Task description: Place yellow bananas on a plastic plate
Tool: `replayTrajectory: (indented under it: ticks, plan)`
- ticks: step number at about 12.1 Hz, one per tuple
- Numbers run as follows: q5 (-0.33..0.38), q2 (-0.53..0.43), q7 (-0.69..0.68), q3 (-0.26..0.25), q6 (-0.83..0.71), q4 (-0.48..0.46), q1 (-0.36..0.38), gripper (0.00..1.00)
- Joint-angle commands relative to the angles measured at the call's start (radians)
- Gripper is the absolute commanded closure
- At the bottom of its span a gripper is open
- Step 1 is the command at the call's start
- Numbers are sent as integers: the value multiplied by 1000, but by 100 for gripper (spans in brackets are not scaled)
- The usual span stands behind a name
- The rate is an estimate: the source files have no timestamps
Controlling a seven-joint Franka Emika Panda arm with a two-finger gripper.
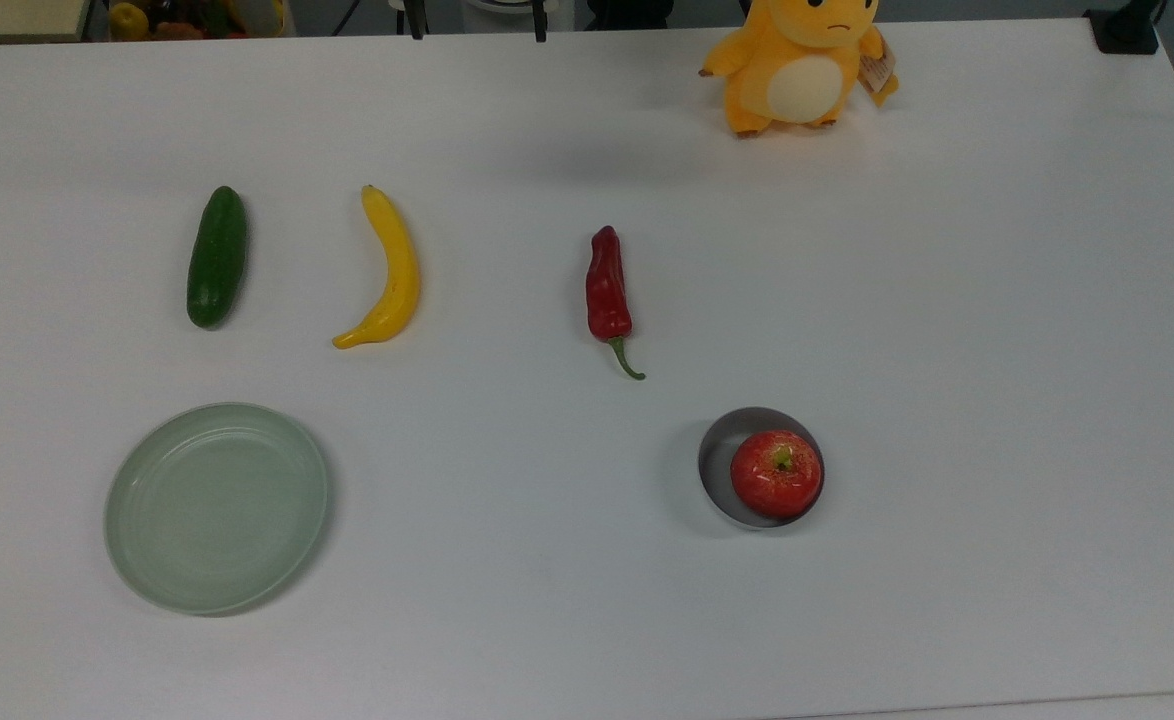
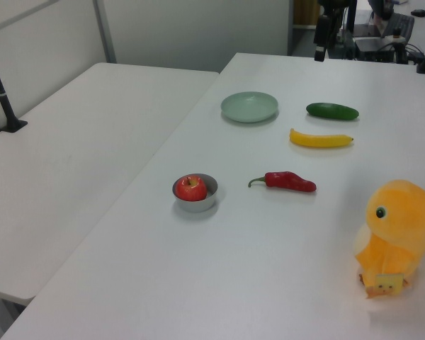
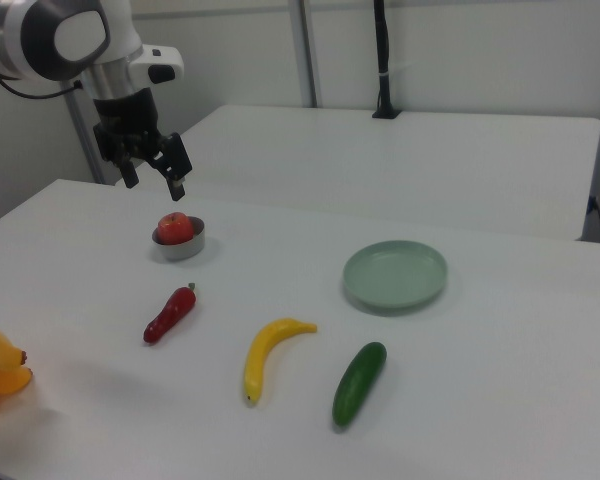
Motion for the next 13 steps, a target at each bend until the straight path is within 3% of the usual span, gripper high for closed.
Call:
replayTrajectory:
  ticks: [1, 6, 10, 13]
  plan:
    - [23, 9, -26, -1, 8, 12, -7, 0]
    - [11, 51, -282, -1, 5, 10, -7, 0]
    - [-35, 98, -276, 2, 5, 9, -13, 0]
    - [-57, 144, -275, 2, 61, 1, -73, 0]
